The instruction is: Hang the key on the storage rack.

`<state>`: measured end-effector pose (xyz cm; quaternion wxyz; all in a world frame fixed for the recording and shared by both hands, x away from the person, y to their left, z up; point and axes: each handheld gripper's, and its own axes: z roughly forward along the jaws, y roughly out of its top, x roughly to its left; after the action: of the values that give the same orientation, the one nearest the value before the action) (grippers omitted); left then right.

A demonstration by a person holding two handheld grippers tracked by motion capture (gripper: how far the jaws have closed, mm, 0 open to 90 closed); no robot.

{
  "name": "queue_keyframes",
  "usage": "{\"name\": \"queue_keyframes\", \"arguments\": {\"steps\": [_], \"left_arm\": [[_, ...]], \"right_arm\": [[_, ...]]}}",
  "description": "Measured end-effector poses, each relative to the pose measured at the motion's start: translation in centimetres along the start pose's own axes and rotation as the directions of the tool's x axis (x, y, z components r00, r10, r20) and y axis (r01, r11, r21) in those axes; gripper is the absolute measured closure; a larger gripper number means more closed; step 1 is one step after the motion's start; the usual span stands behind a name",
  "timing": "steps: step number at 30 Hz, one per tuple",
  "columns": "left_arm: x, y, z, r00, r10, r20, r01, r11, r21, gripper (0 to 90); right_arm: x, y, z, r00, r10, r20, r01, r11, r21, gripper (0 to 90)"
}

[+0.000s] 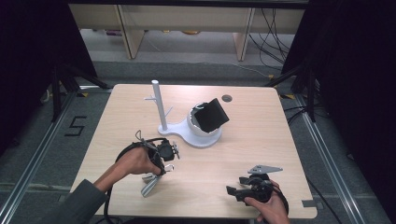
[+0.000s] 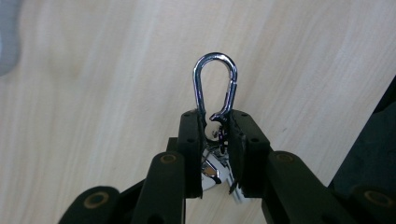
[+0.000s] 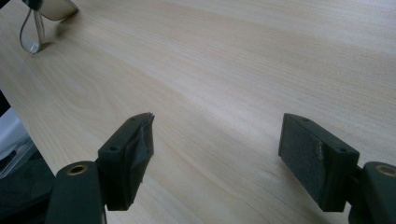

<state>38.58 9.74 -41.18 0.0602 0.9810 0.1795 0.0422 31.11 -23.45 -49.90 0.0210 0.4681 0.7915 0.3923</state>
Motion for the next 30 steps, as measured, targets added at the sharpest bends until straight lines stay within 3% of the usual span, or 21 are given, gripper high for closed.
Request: {"name": "queue_keyframes", "arguments": {"steps": [5,8,10,14,16,18,19,21,23,30], "left_arm": [[1.0,-0.6,-1.7,0.9996,-0.027,-0.013,0.027,0.9993,-0.026,74.9],[2.2,-1.2,-3.6,0.9974,-0.067,-0.026,0.065,0.9960,-0.060,74.9],[2.4,-1.2,-4.0,0.9972,-0.071,-0.022,0.070,0.9957,-0.061,74.9],[3.8,-1.7,-5.8,0.9921,-0.112,-0.057,0.108,0.9917,-0.070,75.0],[4.4,-1.9,-6.7,0.9914,-0.121,-0.050,0.118,0.9912,-0.060,74.9],[5.5,-2.3,-8.0,0.9873,-0.155,-0.033,0.152,0.9848,-0.084,74.9],[5.5,-2.3,-8.0,0.9873,-0.155,-0.033,0.152,0.9848,-0.084,74.9],[5.9,-2.5,-8.6,0.9849,-0.168,-0.043,0.165,0.9836,-0.074,74.9],[6.4,-2.8,-9.1,0.9825,-0.180,-0.046,0.177,0.9816,-0.072,74.9],[8.6,-3.3,-10.9,0.9640,-0.255,-0.074,0.247,0.9633,-0.105,74.9]], "right_arm": [[0.0,0.0,0.0,0.9999,0.010,-0.007,-0.010,1.000,-0.001,27.3],[0.0,0.0,0.0,1.0000,0.004,-0.002,-0.004,1.000,0.002,27.3],[0.0,0.0,0.1,0.9999,0.016,-0.005,-0.016,1.000,0.009,27.3],[-0.1,0.0,0.1,1.0000,0.005,-0.001,-0.005,1.000,0.001,27.3],[-0.1,0.0,0.1,1.0000,0.007,0.000,-0.007,1.000,0.002,27.3],[0.0,-0.1,0.0,0.9997,0.023,0.001,-0.023,1.000,0.008,27.3],[-0.1,-0.1,0.1,1.0000,0.008,-0.004,-0.008,1.000,-0.011,27.3],[0.0,-0.1,0.1,0.9996,0.029,-0.008,-0.029,1.000,-0.004,27.4],[-0.1,0.0,0.1,1.0000,0.007,-0.003,-0.007,1.000,0.003,27.3],[-0.1,0.0,0.1,0.9999,0.010,-0.007,-0.010,1.000,0.002,27.3]]}}
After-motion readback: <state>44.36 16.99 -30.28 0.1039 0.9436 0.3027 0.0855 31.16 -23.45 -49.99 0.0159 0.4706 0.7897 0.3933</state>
